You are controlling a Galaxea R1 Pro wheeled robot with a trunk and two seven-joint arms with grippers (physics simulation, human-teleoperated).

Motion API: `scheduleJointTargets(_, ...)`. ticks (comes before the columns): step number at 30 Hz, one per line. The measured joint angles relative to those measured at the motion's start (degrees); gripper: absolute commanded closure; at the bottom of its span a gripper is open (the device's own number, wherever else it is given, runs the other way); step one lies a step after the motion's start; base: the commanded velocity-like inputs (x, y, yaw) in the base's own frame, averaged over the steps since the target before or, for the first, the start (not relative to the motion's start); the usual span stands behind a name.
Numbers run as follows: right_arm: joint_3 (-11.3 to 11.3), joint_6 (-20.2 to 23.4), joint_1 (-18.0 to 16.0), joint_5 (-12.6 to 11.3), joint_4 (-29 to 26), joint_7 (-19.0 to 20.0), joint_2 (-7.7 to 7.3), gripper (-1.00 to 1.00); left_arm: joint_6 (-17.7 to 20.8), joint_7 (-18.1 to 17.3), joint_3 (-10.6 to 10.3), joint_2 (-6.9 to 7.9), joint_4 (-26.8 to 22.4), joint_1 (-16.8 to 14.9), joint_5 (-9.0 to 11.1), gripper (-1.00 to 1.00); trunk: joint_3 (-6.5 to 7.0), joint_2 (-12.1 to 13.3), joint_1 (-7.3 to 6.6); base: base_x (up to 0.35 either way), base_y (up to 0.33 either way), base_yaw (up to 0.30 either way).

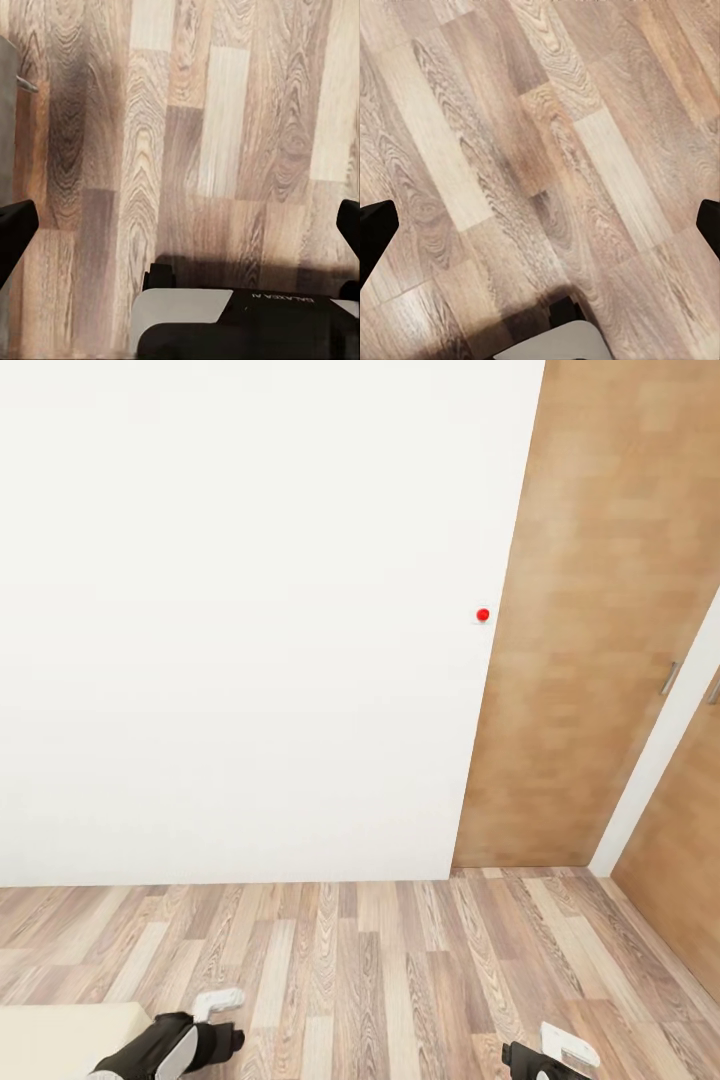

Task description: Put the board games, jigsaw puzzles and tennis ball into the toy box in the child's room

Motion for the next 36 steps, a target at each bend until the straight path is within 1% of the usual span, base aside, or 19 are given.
scheduleJointTargets(3, -0.01, -0.01, 0.01, -0.01, 0.00, 0.00, 0.00, -1.00, 4.24, 0.03, 0.02, -0.02, -2.74, -0.11, 0.07, -1.00, 0.00, 0.00, 0.00, 0.000, 0.000, 0.000)
scheduleJointTargets(4, -0.01, -0.02, 0.00, -0.03, 0.00, 0.00, 0.00, -1.00, 6.66, 0.03, -0.01, -0.03, -4.96, -0.16, 0.07, -1.00, 0.00, 0.00, 0.00, 0.000, 0.000, 0.000)
scheduleJointTargets(6, -0.01, -0.02, -0.02, -0.04, 0.00, 0.00, 0.00, -1.00, 9.29, 0.07, -0.09, -0.08, -8.00, -0.19, 0.04, -1.00, 0.00, 0.00, 0.00, 0.000, 0.000, 0.000)
scheduleJointTargets(8, -0.02, 0.01, -0.03, -0.08, 0.00, 0.00, 0.00, -1.00, 10.50, 0.07, -0.25, -0.03, -9.82, -0.20, -0.01, -1.00, -0.01, 0.00, 0.00, 0.000, 0.000, 0.000)
scheduleJointTargets(13, -0.02, 0.05, -0.03, -0.13, 0.00, 0.00, 0.00, -1.00, 11.25, -0.07, -0.31, 0.19, -11.32, -0.18, -0.07, -1.00, -0.15, 0.01, 0.00, 0.000, 0.000, 0.000)
scheduleJointTargets(18, -0.02, 0.06, -0.02, -0.13, 0.00, -0.03, 0.00, -1.00, 11.21, -0.07, -0.47, 0.30, -11.62, -0.17, -0.07, -1.00, -0.46, 0.00, -0.01, 0.050, 0.000, 0.000)
scheduleJointTargets(27, 0.04, -0.01, 0.04, -0.06, 0.00, 0.00, 0.01, -1.00, 11.00, -0.03, -0.62, 0.31, -11.71, -0.16, -0.08, -1.00, -1.09, 0.00, -0.02, 0.237, 0.000, 0.000)
scheduleJointTargets(32, 0.06, -0.02, 0.05, -0.06, 0.00, 0.00, 0.00, -1.00, 10.69, 0.00, -0.70, 0.31, -11.72, -0.14, -0.15, -1.00, -1.18, 0.00, -0.01, 0.098, 0.000, 0.000)
scheduleJointTargets(36, 0.07, -0.02, 0.05, -0.05, 0.00, 0.00, 0.00, -1.00, 10.18, 0.15, -0.72, 0.31, -11.72, -0.13, -0.19, -1.00, -1.20, -0.01, -0.03, 0.215, 0.000, 0.000)
